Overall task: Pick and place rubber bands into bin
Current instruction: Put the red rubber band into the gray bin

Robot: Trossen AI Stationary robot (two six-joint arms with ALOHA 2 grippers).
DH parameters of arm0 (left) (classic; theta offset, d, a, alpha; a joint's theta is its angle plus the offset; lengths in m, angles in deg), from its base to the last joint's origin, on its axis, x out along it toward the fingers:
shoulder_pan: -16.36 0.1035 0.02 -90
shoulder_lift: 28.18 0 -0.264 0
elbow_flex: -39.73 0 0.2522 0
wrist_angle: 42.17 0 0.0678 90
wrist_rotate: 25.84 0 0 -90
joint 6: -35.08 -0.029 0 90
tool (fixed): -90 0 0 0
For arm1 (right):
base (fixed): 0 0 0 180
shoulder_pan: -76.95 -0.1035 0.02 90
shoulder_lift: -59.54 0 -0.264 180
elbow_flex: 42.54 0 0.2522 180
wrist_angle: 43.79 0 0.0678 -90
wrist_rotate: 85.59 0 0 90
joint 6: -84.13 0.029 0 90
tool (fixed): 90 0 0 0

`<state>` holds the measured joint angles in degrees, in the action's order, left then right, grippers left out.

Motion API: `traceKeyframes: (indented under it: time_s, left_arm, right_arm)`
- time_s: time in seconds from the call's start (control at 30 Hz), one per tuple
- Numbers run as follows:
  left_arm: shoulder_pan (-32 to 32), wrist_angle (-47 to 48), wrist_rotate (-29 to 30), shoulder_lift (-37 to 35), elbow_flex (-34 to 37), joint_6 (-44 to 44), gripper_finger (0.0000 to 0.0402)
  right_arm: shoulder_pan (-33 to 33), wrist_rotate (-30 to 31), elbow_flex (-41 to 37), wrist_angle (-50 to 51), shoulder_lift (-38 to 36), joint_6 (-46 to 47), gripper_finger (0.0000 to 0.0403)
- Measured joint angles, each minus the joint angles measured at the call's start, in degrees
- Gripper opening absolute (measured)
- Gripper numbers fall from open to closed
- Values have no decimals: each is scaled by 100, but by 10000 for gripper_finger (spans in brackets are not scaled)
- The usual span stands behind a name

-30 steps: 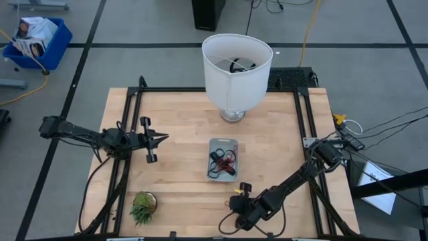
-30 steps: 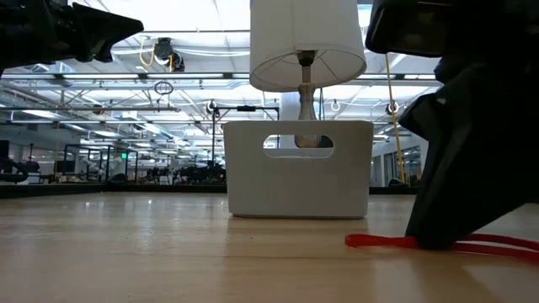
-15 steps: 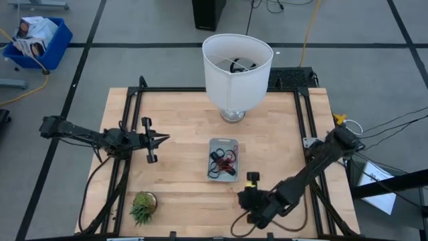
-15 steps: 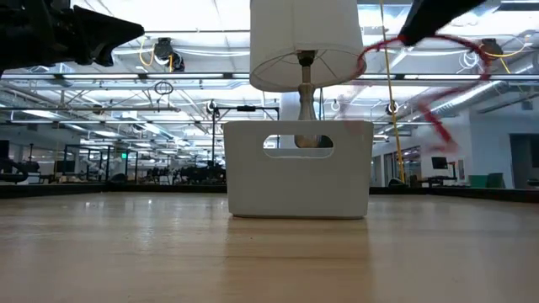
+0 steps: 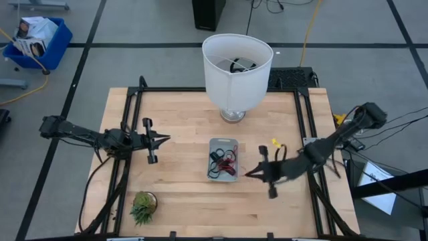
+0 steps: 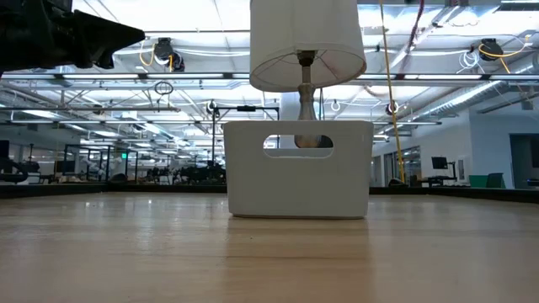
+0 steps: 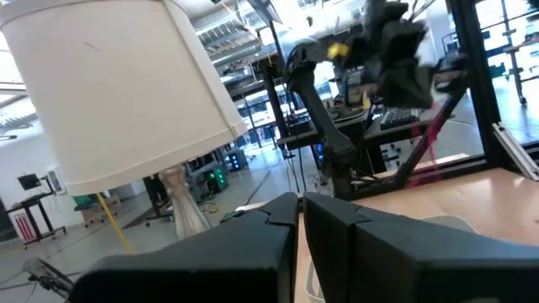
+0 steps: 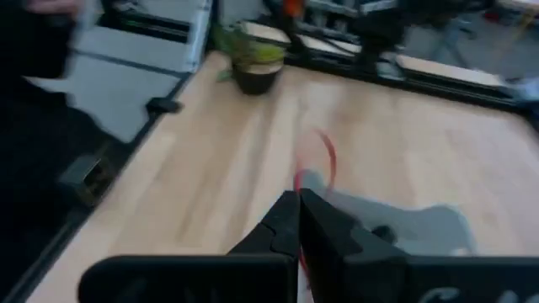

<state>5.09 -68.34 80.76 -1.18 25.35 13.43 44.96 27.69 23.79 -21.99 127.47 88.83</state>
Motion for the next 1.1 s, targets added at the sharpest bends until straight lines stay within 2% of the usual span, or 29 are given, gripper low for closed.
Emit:
traceKeyframes:
  time_s: [0.07,0.23,0.5,0.7,0.9,1.1]
  left_arm:
    - [0,57,0,-2,0,1,31]
    - [0,333,0,-2,0,-41,31]
    - [0,429,4,0,0,-342,31]
    - [-2,430,59,0,0,-382,31]
    - [-2,526,446,0,0,-374,31]
    - [-2,552,496,0,0,-372,31]
  right_arm:
    - [180,-360,-775,-536,-560,-100,0]
    - [630,-91,-2307,-1500,-1798,86,0]
    - [1259,-115,-3476,-1701,-2766,60,0]
    - [1718,-855,-4347,-2532,-3200,29,0]
    - [2041,-857,-4582,-2798,-3291,364,0]
    - [2041,-860,-4360,-3398,-3210,113,0]
